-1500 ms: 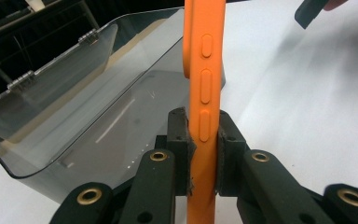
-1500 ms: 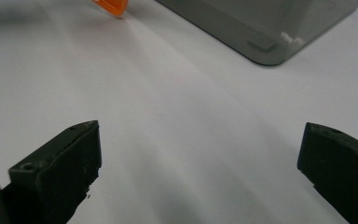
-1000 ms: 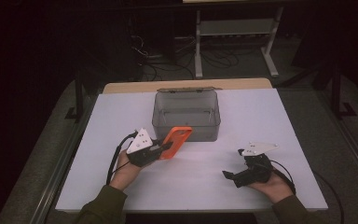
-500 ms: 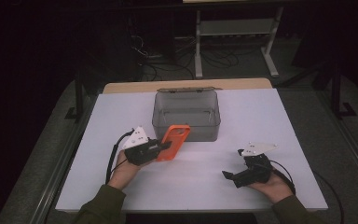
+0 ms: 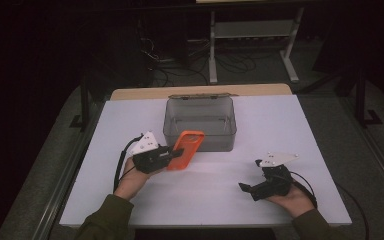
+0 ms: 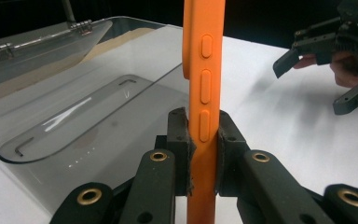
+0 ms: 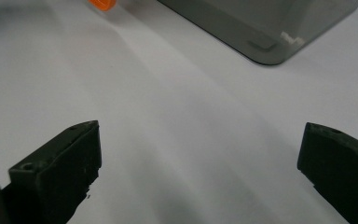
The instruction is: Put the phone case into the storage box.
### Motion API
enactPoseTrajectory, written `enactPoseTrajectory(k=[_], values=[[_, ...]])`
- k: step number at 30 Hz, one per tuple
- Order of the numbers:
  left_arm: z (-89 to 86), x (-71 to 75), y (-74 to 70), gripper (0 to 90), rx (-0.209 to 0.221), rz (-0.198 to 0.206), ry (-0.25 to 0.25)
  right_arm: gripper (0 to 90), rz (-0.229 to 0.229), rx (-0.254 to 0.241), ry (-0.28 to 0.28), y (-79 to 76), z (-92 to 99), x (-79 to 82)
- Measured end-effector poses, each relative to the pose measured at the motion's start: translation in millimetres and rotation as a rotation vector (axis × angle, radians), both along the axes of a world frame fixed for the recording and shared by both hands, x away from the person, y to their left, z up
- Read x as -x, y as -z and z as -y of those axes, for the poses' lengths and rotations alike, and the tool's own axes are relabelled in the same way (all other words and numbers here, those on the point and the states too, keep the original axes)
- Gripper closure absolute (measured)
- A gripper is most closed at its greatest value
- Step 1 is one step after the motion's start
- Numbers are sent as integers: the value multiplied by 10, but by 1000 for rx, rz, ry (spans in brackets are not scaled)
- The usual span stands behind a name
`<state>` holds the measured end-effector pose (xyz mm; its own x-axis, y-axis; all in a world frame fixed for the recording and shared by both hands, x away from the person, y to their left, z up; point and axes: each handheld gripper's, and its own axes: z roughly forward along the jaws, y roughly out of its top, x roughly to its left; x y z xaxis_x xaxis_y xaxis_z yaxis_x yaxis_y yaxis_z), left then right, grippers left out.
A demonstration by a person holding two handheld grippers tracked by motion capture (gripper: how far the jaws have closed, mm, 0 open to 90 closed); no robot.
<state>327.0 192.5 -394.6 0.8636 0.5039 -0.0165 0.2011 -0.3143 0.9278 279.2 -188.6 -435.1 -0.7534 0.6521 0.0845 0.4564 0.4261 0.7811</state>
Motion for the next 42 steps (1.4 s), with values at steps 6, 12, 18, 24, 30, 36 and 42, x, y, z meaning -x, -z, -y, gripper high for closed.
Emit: enactPoseTrajectory(k=[6,12,18,24,30,36,42], values=[[5,-31,-64,791,10,-4,12,0,1,3,-1,8,-1,-6],[21,-59,-138,791,6,-6,23,0,2,4,-1,3,-1,-1],[48,-97,-243,791,3,-4,37,0,1,1,-1,2,0,0],[72,-137,-353,791,3,6,50,0,1,2,1,3,2,0],[68,-182,-443,791,14,7,56,0,1,1,1,6,3,-2],[69,-235,-535,791,26,10,57,0,1,1,1,4,4,0],[85,-304,-627,791,36,18,56,0,1,-1,3,2,6,0]])
